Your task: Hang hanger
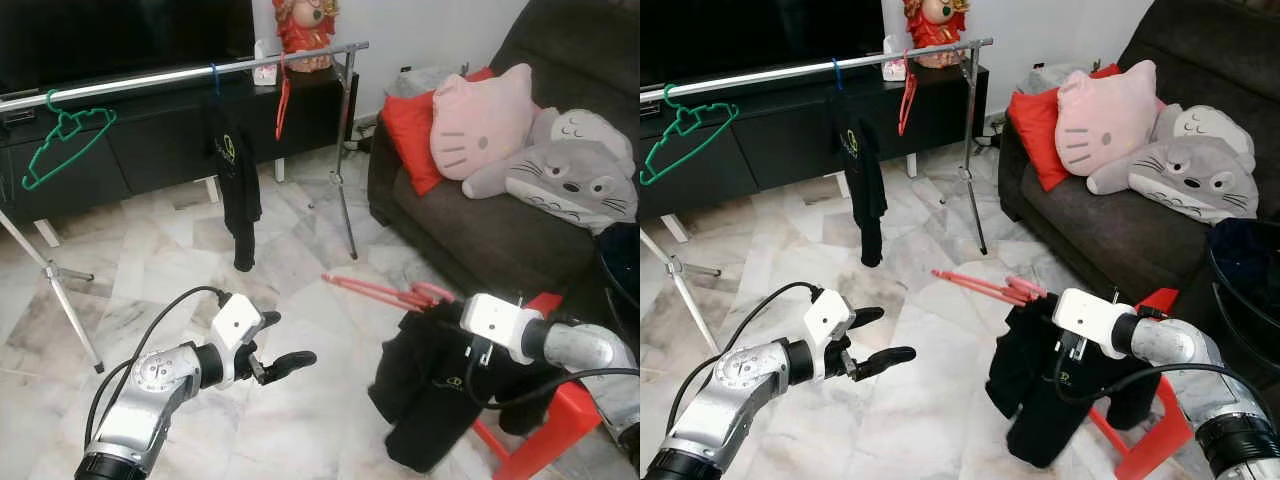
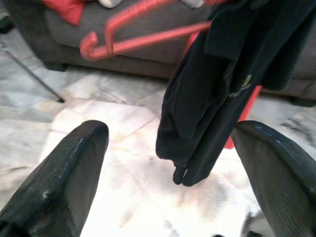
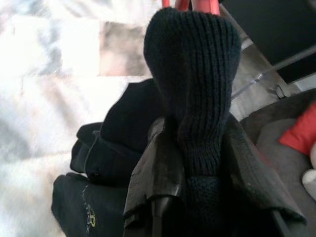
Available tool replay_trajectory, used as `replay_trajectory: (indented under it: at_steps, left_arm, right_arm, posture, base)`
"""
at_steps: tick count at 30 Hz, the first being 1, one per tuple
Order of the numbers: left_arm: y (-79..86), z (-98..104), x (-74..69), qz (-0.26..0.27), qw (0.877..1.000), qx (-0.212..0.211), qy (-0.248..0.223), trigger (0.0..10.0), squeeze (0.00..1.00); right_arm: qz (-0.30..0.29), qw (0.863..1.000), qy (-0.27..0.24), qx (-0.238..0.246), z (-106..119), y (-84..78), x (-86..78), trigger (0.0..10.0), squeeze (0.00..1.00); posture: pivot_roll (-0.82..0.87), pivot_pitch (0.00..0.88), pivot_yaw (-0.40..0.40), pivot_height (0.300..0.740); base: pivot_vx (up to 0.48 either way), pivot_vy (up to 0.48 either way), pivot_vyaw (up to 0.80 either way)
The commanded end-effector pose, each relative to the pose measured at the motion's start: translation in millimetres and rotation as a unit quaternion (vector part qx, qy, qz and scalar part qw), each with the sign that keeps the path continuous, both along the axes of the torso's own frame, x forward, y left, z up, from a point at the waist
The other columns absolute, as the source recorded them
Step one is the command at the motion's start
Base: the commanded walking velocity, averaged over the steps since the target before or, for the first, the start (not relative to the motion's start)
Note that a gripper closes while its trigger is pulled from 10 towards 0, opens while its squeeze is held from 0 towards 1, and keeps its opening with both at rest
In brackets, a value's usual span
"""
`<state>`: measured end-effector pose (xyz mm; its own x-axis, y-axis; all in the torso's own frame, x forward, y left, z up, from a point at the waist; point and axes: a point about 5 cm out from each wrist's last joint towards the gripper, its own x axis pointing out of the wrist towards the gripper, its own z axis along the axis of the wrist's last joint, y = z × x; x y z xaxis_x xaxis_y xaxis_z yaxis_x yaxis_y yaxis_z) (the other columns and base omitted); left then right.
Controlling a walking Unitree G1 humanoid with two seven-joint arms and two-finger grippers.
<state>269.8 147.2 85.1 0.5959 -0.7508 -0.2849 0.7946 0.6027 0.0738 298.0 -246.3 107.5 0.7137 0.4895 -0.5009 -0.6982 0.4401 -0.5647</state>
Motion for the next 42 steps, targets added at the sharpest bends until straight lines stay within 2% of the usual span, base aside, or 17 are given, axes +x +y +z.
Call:
replay_trajectory:
  at_steps: [1, 3, 4, 5, 8, 11, 14, 16, 19, 20, 22, 24, 25, 26, 35, 38, 42]
  left_arm:
    - [1.5, -22.1, -6.9, 0.024, 0.999, 0.033, 0.014, 10.0, 1.0]
    - [-0.7, -29.9, -7.8, 0.031, 0.998, 0.045, 0.012, 10.0, 1.0]
    - [-2.2, -34.2, -7.6, 0.041, 0.998, 0.05, 0.008, 10.0, 0.78]
    - [-4.1, -40.4, -7.2, 0.052, 0.997, 0.061, 0.004, 10.0, 0.0]
    - [-10.1, -53.7, -10.8, 0.043, 0.994, 0.101, -0.011, 10.0, 0.0]
    - [-13.0, -58.9, -11.9, 0.043, 0.993, 0.108, -0.012, 10.0, 0.0]
    - [-14.6, -63.7, -9.0, 0.065, 0.99, 0.12, -0.033, 10.0, 0.0]
    - [-13.8, -64.5, -5.1, 0.083, 0.985, 0.136, -0.061, 10.0, 0.0]
    - [-15.9, -71.9, -5.8, 0.074, 0.973, 0.19, -0.108, 10.0, 0.0]
    - [-15.7, -73.3, -5.9, 0.084, 0.97, 0.195, -0.117, 10.0, 0.0]
    - [-15.7, -73.3, -5.9, 0.084, 0.97, 0.195, -0.117, 10.0, 0.0]
    - [-14.7, -76.0, -5.9, 0.105, 0.965, 0.204, -0.131, 10.0, 0.0]
    - [-14.7, -76.0, -5.9, 0.105, 0.965, 0.204, -0.131, 10.0, 0.0]
    - [-15.9, -82.0, -8.7, 0.098, 0.956, 0.231, -0.154, 10.0, 0.0]
    - [-20.0, -91.4, -12.9, 0.098, 0.949, 0.247, -0.169, 10.0, 0.0]
    - [-22.0, -93.3, -11.3, 0.107, 0.944, 0.258, -0.177, 10.0, 0.0]
    - [-22.3, -93.4, -9.0, 0.117, 0.939, 0.265, -0.184, 10.0, 0.0]
  right_arm:
    - [-0.006, 0.997, -0.069, 0.031, 35.7, 10.5, 16.0, 0.0, 0.0]
    - [0.004, 0.996, -0.077, 0.04, 41.8, 18.4, 17.9, 0.0, 0.0]
    - [0.01, 0.995, -0.083, 0.045, 46.1, 23.6, 19.4, 0.0, 0.0]
    - [0.015, 0.994, -0.092, 0.048, 51.3, 29.4, 21.7, 0.0, 0.0]
    - [0.018, 0.992, -0.107, 0.064, 61.4, 41.2, 26.5, 0.0, 0.0]
    - [0.022, 0.991, -0.107, 0.073, 64.6, 48.6, 27.8, 0.0, 0.0]
    - [0.033, 0.99, -0.105, 0.089, 67.8, 65.8, 27.5, 0.0, 0.0]
    - [0.039, 0.989, -0.101, 0.099, 69.5, 76.0, 26.5, 0.0, 0.0]
    - [0.047, 0.988, -0.096, 0.109, 70.7, 91.4, 25.1, 0.0, 0.0]
    - [0.047, 0.987, -0.096, 0.117, 71.4, 97.0, 24.7, 0.0, 0.0]
    - [0.047, 0.987, -0.096, 0.117, 71.4, 97.0, 24.7, 0.0, 0.0]
    - [0.058, 0.985, -0.094, 0.134, 73.6, 110.4, 20.5, 0.0, 0.0]
    - [0.058, 0.985, -0.094, 0.134, 73.6, 110.4, 20.5, 0.0, 0.0]
    - [0.076, 0.983, -0.086, 0.143, 75.6, 125.2, 12.4, 0.0, 0.0]
    - [0.089, 0.98, -0.079, 0.157, 82.2, 141.6, 4.6, 0.0, 0.0]
    - [0.105, 0.978, -0.074, 0.163, 86.5, 151.4, -1.1, 0.0, 0.0]
    - [0.111, 0.978, -0.072, 0.163, 87.8, 154.8, -4.3, 0.0, 0.0]
  posture:
    - [-0.15, 0.0, -0.044, 0.74]
    - [-0.15, 0.0, -0.042, 0.74]
    - [-0.15, 0.0, -0.041, 0.74]
    - [-0.15, 0.0, -0.039, 0.74]
    - [-0.15, 0.0, -0.037, 0.74]
    - [-0.15, 0.0, -0.034, 0.74]
    - [-0.15, 0.0, -0.033, 0.74]
    - [-0.15, 0.0, -0.036, 0.74]
    - [-0.16, 0.0, -0.038, 0.74]
    - [-0.16, 0.0, -0.038, 0.74]
    - [-0.16, 0.0, -0.038, 0.74]
    - [-0.16, 0.0, -0.04, 0.74]
    - [-0.16, 0.0, -0.04, 0.74]
    - [-0.16, 0.0, -0.04, 0.74]
    - [-0.17, 0.0, -0.043, 0.74]
    - [-0.17, 0.0, -0.044, 0.74]
    - [-0.17, 0.0, -0.043, 0.74]
  base:
    - [0.0, 0.0, 0.0]
    - [0.0, 0.0, 0.0]
    - [0.0, 0.0, 0.0]
    - [0.0, 0.0, 0.0]
    - [0.0, 0.0, 0.0]
    - [0.0, 0.0, 0.0]
    - [0.0, 0.0, 0.0]
    - [0.0, 0.0, 0.0]
    - [0.0, 0.0, 0.0]
    - [0.0, 0.0, 0.0]
    - [0.0, 0.0, 0.0]
    - [0.0, 0.0, 0.0]
    - [0.0, 0.0, 0.0]
    - [0.0, 0.0, 0.0]
    - [0.0, 0.0, 0.0]
    - [0.0, 0.0, 0.0]
    - [0.0, 0.0, 0.0]
